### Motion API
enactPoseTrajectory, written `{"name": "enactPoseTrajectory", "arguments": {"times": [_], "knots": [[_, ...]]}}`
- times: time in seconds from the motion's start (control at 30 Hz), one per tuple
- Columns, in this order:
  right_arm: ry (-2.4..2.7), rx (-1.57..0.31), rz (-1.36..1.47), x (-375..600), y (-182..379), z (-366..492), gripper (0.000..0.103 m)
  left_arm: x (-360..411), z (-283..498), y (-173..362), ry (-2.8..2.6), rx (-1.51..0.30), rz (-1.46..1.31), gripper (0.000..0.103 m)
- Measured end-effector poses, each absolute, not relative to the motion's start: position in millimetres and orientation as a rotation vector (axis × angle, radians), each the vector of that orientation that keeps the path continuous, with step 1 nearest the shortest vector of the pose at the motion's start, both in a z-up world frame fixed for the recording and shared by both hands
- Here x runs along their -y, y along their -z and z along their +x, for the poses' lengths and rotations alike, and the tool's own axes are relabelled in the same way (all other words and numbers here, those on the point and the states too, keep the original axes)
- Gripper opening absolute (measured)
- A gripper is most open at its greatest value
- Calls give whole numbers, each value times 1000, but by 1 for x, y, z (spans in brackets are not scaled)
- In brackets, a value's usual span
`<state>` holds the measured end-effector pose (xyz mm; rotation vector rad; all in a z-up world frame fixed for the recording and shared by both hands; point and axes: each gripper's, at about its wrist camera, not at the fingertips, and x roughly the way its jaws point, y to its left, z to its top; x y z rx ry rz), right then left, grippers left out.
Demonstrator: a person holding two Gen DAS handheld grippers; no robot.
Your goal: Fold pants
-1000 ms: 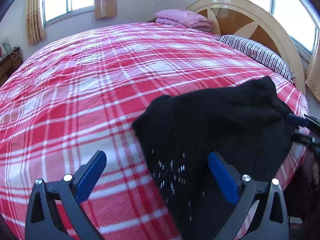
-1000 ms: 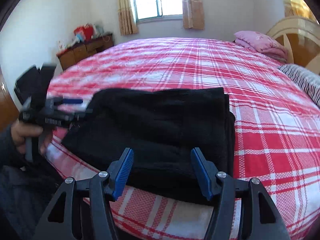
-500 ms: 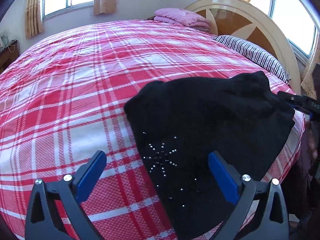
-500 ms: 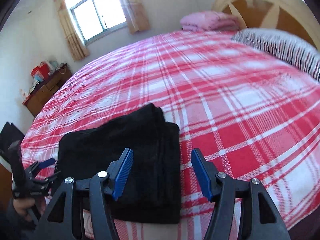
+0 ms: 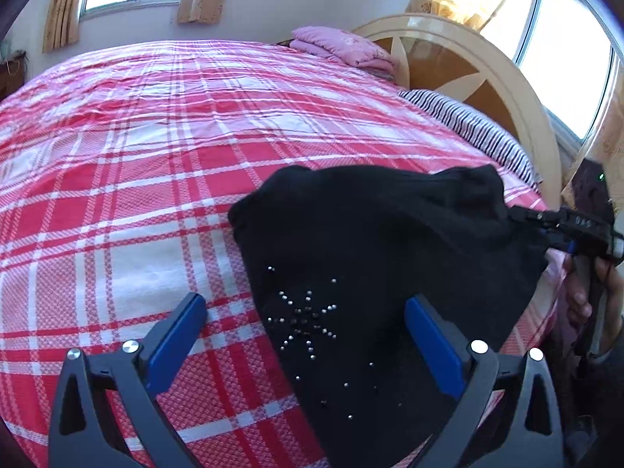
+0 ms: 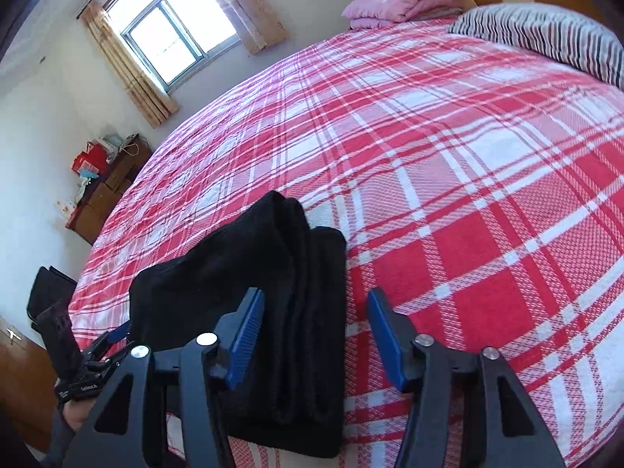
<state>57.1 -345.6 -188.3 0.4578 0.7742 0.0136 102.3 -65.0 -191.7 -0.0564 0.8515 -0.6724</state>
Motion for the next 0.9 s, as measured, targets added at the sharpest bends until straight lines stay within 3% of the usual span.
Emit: {"name": "enactPoseTrajectory", "arguments": {"times": [0.23,0.3,0.33,0.37,0.47,0.57,0.9], "knots": [[-54,-792,420,328,195,61,50,76,100,191,768,-872,-112,96],[-69,-775,446,331,195,58,39,74,100,191,747,-860,-110,82],[-91,-769,478,335,195,57,32,70,101,190,748,-855,-133,64],[-114,-759,514,340,195,55,31,64,104,191,749,-860,-164,39],[-141,-740,547,343,196,53,28,45,116,199,780,-907,-309,20],[-147,-717,524,336,187,49,27,46,113,198,796,-900,-319,12],[-253,-664,420,293,135,61,27,25,107,159,814,-825,-334,10]]}}
